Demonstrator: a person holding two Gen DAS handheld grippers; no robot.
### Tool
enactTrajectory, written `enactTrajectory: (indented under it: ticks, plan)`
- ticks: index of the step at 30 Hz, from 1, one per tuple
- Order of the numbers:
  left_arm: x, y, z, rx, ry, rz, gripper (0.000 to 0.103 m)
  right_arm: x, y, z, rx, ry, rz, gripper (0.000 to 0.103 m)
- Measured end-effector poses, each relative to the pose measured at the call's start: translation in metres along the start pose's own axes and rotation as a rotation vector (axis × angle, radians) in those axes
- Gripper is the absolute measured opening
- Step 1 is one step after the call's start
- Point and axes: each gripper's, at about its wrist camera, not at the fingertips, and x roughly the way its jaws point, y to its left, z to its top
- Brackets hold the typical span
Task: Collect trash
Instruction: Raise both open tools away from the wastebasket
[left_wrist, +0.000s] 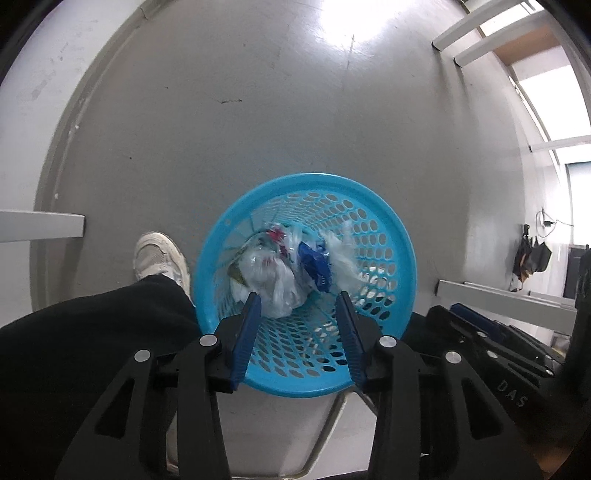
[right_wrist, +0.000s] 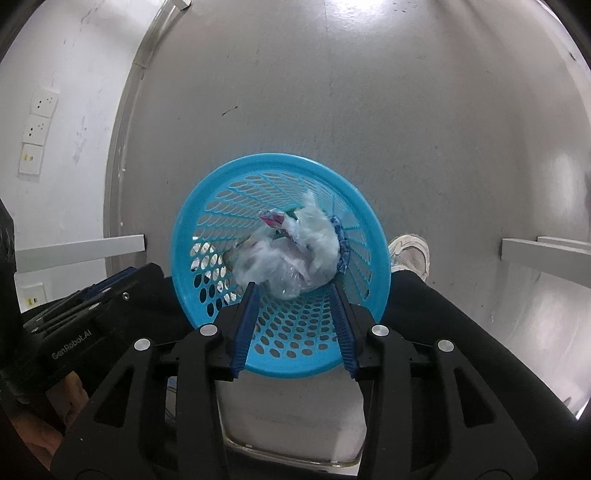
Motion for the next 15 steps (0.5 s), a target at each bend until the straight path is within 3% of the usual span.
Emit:
enactTrajectory:
  ticks: [10,15]
  plan:
    - [-0.021,0.002,-0.014,0.05,-0.021,0.001,0.043,-0.031,0.006,-0.021,-0.06,-0.069,-0.049,0.045]
    - [-0.049,-0.005,-0.032,0.127,-0.092,0.013,0.051,-0.056,0.016,-0.045,-0.111,-0.13,-0.059,0.049]
